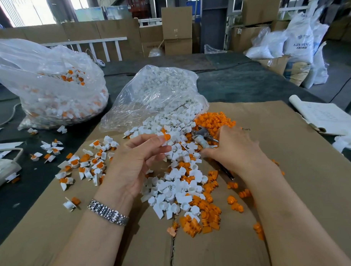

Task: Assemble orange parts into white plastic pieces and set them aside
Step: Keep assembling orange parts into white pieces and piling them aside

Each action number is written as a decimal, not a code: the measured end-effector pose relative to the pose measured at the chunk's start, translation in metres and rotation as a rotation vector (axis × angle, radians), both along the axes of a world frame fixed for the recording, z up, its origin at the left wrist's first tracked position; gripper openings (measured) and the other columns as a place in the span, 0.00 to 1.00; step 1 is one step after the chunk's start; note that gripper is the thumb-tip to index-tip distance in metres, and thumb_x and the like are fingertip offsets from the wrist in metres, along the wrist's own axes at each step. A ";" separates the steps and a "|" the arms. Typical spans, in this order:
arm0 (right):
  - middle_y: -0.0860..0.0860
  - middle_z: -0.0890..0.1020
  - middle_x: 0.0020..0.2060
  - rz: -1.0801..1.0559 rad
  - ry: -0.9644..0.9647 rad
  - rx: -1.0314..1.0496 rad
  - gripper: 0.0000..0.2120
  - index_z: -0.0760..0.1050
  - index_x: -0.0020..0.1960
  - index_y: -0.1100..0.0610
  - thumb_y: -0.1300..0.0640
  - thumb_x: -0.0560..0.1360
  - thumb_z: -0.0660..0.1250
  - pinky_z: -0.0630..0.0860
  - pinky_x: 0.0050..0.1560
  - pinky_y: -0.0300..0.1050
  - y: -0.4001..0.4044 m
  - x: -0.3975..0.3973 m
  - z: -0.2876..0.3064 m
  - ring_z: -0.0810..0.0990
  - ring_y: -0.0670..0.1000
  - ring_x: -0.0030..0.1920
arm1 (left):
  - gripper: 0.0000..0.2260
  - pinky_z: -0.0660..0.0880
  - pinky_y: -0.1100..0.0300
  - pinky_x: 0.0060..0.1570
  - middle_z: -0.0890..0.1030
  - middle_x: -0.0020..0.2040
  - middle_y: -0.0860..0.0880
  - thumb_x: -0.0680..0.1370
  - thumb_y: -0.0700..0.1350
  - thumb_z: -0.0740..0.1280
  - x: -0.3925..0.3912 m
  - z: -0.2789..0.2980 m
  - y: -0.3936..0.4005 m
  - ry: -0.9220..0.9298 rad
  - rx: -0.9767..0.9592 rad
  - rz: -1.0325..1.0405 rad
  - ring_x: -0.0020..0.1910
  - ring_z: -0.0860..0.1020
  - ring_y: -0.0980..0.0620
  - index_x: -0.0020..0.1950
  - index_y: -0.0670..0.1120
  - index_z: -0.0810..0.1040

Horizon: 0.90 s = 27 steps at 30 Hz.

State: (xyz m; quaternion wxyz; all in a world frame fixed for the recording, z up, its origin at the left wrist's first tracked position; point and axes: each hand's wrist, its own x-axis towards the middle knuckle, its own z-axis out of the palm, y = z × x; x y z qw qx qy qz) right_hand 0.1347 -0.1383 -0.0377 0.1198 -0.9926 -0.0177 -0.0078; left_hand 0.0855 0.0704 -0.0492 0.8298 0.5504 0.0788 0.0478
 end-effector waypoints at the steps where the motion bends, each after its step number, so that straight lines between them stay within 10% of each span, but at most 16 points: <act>1: 0.58 0.74 0.59 -0.012 0.045 -0.059 0.31 0.70 0.61 0.58 0.34 0.72 0.69 0.72 0.62 0.63 -0.001 0.000 -0.001 0.72 0.60 0.62 | 0.09 0.82 0.64 0.37 0.87 0.46 0.42 0.61 0.43 0.81 0.000 0.000 0.000 -0.001 -0.002 -0.001 0.45 0.87 0.46 0.39 0.46 0.89; 7: 0.58 0.75 0.55 0.012 0.010 -0.091 0.24 0.72 0.57 0.59 0.39 0.75 0.67 0.72 0.61 0.63 0.003 0.000 -0.005 0.74 0.61 0.59 | 0.11 0.81 0.64 0.34 0.87 0.43 0.43 0.59 0.44 0.82 0.002 -0.001 0.001 0.010 -0.004 0.007 0.40 0.87 0.49 0.39 0.45 0.89; 13: 0.56 0.80 0.39 0.063 -0.063 0.255 0.15 0.75 0.46 0.57 0.45 0.79 0.62 0.68 0.33 0.47 0.001 0.000 0.006 0.76 0.53 0.37 | 0.15 0.80 0.66 0.34 0.87 0.43 0.44 0.65 0.43 0.79 0.002 0.000 0.000 0.008 -0.032 0.019 0.41 0.86 0.50 0.49 0.40 0.86; 21: 0.51 0.83 0.37 0.315 0.368 0.621 0.12 0.78 0.49 0.59 0.52 0.83 0.62 0.76 0.31 0.34 0.005 -0.030 0.038 0.80 0.43 0.32 | 0.19 0.78 0.66 0.35 0.87 0.45 0.44 0.69 0.44 0.78 0.001 0.002 -0.001 -0.067 -0.018 0.066 0.43 0.86 0.50 0.56 0.36 0.83; 27: 0.53 0.86 0.44 0.390 0.407 0.542 0.16 0.80 0.50 0.60 0.50 0.83 0.60 0.78 0.52 0.48 0.016 -0.038 0.045 0.83 0.52 0.45 | 0.14 0.77 0.66 0.33 0.86 0.43 0.45 0.74 0.41 0.76 0.001 0.000 -0.001 -0.068 -0.019 0.097 0.41 0.86 0.51 0.57 0.36 0.82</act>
